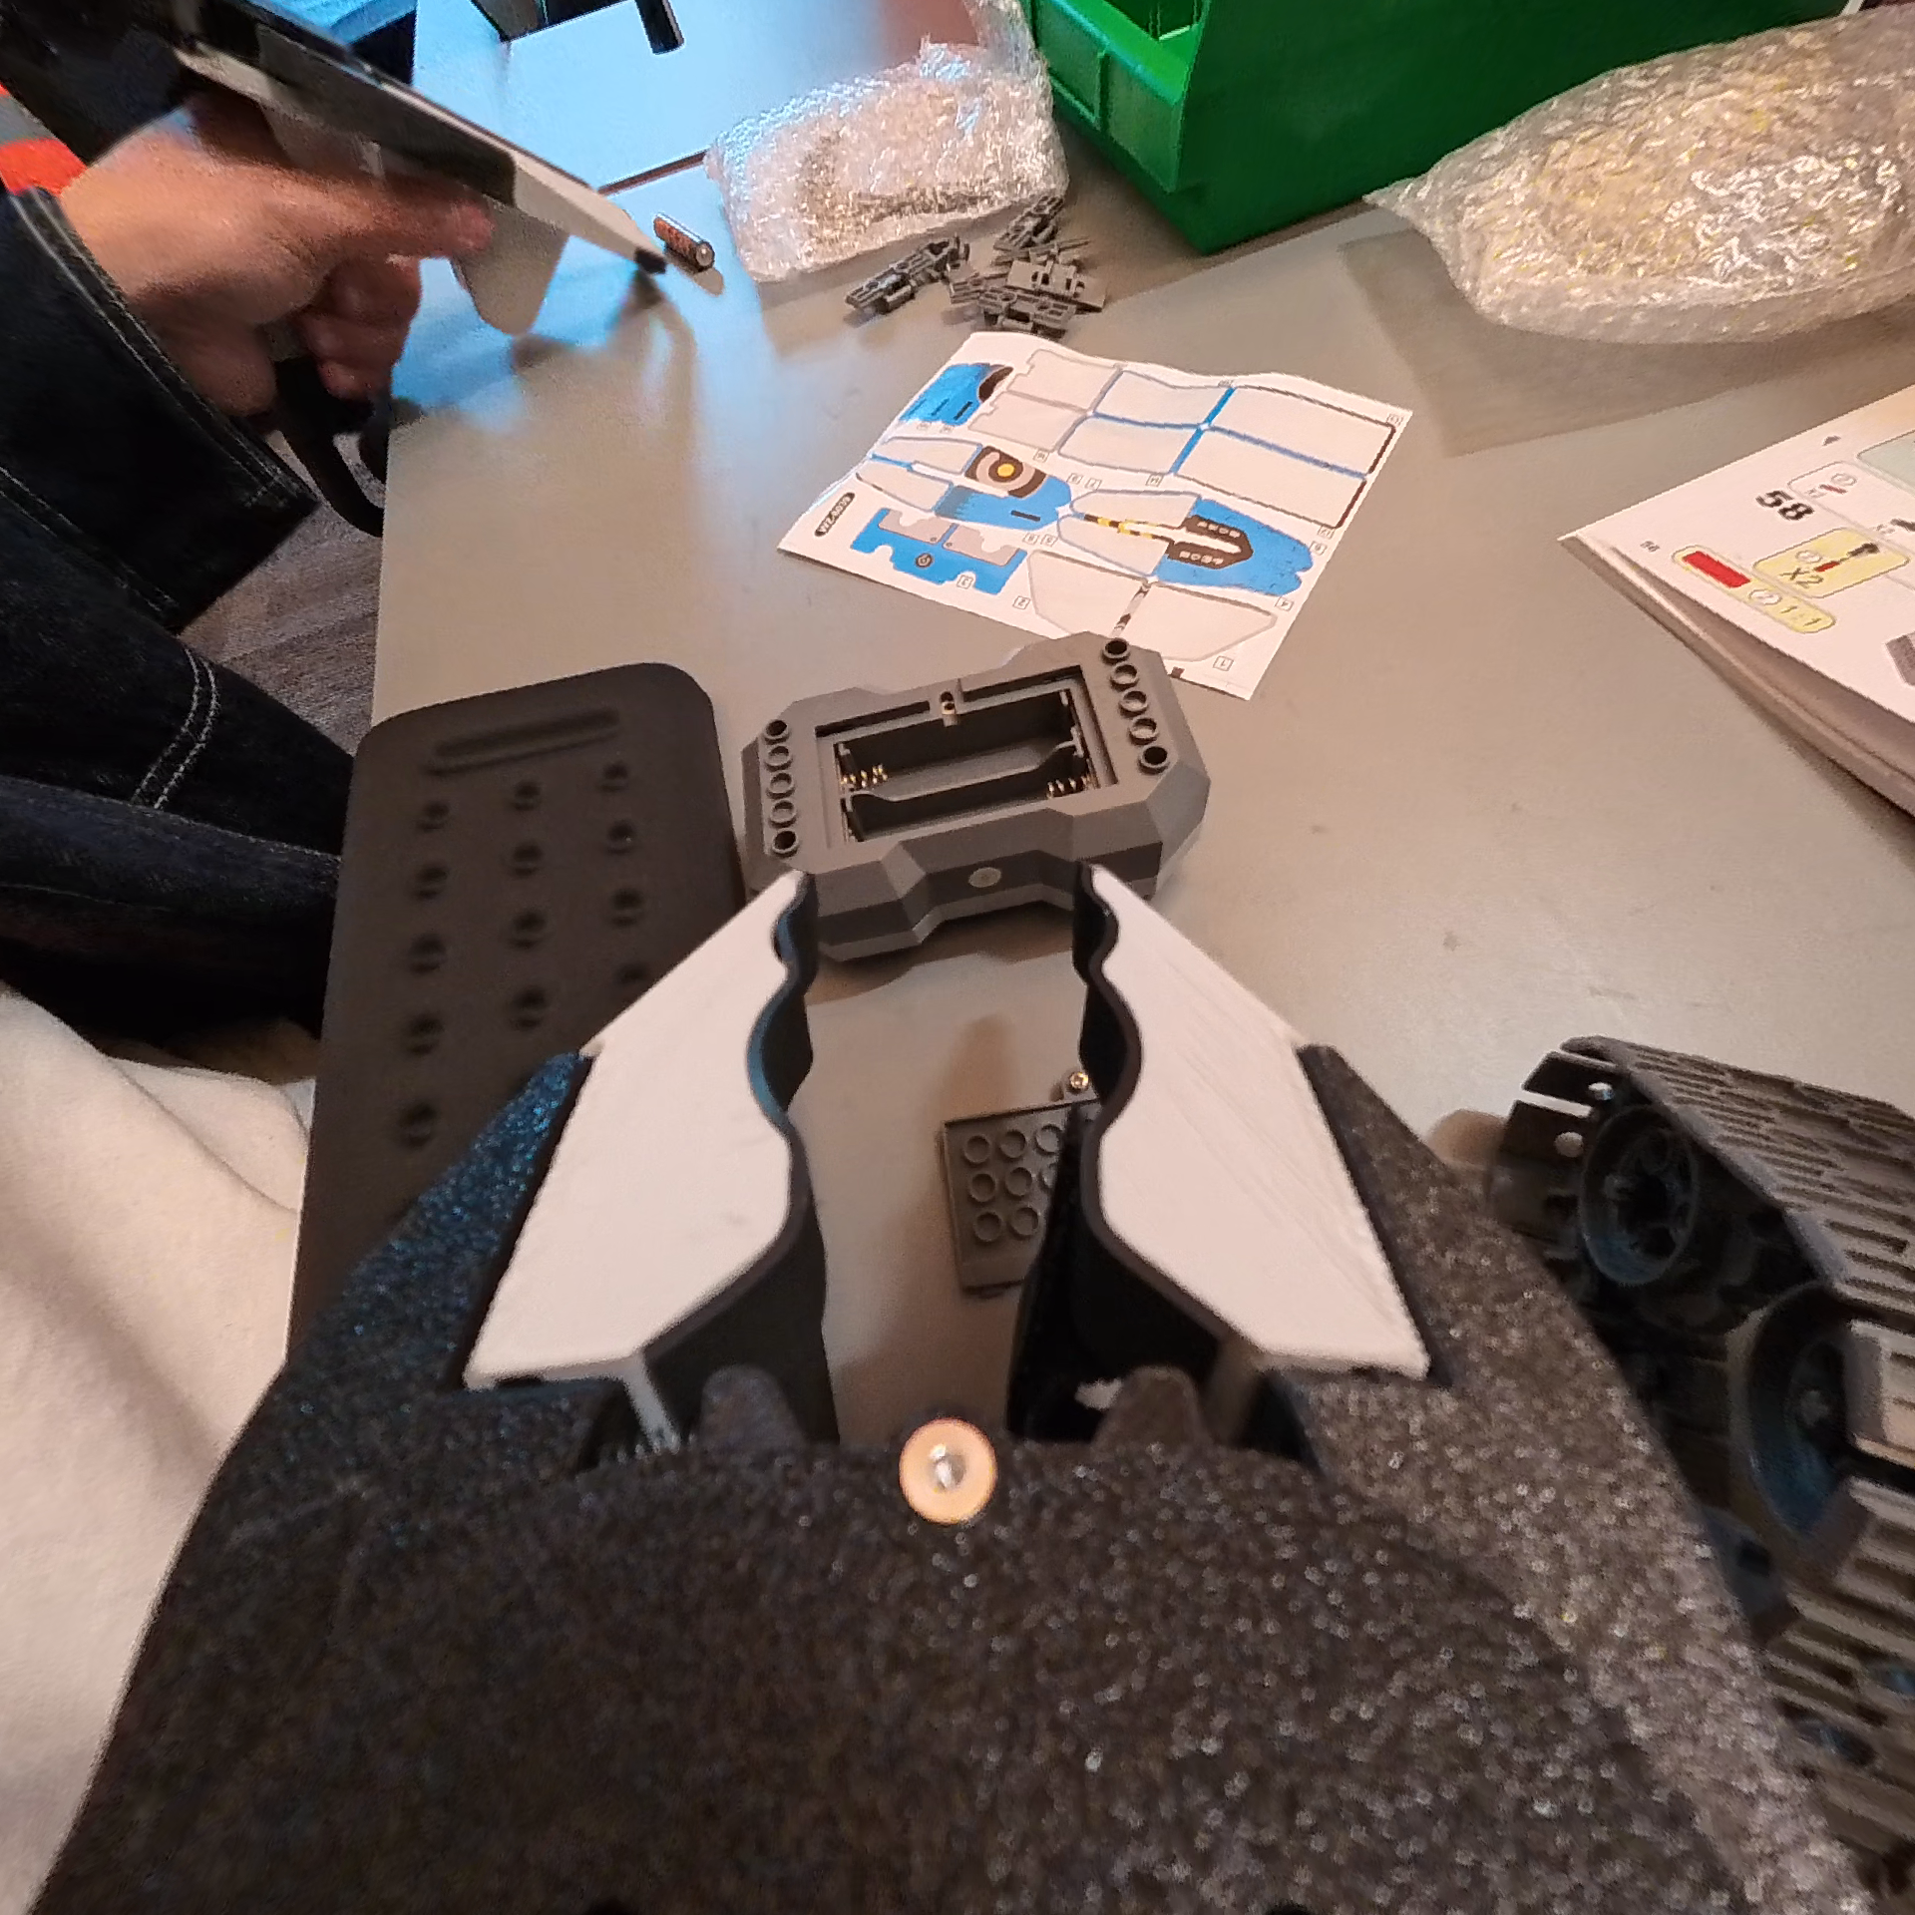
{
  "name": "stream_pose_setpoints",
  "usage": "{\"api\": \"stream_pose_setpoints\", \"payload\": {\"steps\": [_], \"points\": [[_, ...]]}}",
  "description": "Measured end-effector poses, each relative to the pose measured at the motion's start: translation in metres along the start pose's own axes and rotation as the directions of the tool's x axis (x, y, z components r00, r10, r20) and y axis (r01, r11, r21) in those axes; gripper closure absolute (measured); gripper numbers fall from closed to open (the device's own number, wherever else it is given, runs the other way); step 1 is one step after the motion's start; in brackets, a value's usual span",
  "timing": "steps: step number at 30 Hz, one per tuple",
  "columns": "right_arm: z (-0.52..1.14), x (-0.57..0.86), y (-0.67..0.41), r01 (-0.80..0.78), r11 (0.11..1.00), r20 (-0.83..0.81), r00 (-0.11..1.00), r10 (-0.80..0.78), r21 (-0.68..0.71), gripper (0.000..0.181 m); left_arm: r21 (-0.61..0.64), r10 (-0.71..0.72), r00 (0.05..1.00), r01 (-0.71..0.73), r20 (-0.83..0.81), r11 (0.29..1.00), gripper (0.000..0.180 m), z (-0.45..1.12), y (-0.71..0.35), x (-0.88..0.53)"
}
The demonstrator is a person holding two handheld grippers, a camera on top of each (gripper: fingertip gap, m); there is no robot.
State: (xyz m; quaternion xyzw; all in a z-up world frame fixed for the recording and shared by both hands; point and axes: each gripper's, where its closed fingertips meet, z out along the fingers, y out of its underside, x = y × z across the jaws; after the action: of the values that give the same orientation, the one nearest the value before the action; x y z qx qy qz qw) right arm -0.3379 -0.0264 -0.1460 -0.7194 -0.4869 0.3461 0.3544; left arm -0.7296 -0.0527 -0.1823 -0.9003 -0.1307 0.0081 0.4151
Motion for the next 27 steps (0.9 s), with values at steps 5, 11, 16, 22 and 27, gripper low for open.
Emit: {"api": "stream_pose_setpoints", "payload": {"steps": [5,11,16,22,27], "points": [[0.000,0.000,0.001,-0.005,1.000,0.002,1.000,0.006,-0.006,0.132,-0.015,0.006,0.999,-0.006,0.049,1.000,0.136,0.007,-0.001,-0.003],[0.001,0.000,0.002,-0.007,1.000,0.005,1.000,0.007,-0.012,0.132,-0.015,0.027,0.995,-0.025,0.097,1.000,0.133,0.008,0.001,-0.006],[0.001,0.000,0.003,-0.008,1.000,0.002,1.000,0.008,-0.015,0.132,0.033,0.026,0.997,-0.028,0.067,0.999,0.123,-0.004,-0.009,0.002],[0.000,0.002,0.002,-0.010,1.000,-0.006,1.000,0.010,-0.013,0.132,0.198,0.162,0.987,-0.158,-0.005,0.967,0.124,-0.041,-0.024,0.053],[0.001,0.002,0.003,-0.002,1.000,-0.011,1.000,0.001,-0.020,0.132,0.198,0.212,0.977,-0.203,-0.026,0.959,0.127,-0.039,-0.012,0.078]]}}
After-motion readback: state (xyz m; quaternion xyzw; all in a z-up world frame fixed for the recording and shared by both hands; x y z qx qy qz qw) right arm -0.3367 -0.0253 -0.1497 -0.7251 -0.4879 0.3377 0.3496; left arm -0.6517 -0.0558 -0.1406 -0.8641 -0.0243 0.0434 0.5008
